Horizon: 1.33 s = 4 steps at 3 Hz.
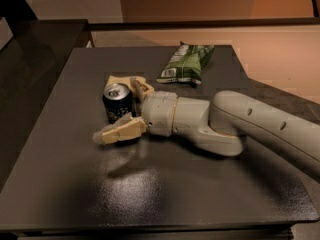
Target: Place pepsi can upright
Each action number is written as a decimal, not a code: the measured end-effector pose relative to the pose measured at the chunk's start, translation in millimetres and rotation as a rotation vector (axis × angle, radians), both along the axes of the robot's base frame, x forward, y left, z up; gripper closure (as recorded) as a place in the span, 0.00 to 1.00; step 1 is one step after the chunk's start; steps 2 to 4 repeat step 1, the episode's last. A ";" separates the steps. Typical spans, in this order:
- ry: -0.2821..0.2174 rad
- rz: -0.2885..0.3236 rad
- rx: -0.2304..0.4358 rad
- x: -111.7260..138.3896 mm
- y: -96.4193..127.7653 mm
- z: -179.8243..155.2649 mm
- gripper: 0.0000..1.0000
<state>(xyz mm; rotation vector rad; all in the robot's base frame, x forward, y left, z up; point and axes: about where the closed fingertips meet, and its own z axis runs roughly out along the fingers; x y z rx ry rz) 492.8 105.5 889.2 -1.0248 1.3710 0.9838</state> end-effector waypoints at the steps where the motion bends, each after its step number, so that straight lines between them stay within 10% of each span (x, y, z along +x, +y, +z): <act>1: 0.000 0.000 0.000 0.0 0.1 0.0 0.00; 4: 0.000 0.000 0.000 0.0 0.1 0.0 0.00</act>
Offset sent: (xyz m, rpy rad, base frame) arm 0.0000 0.0000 0.0000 0.0000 0.0000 0.0000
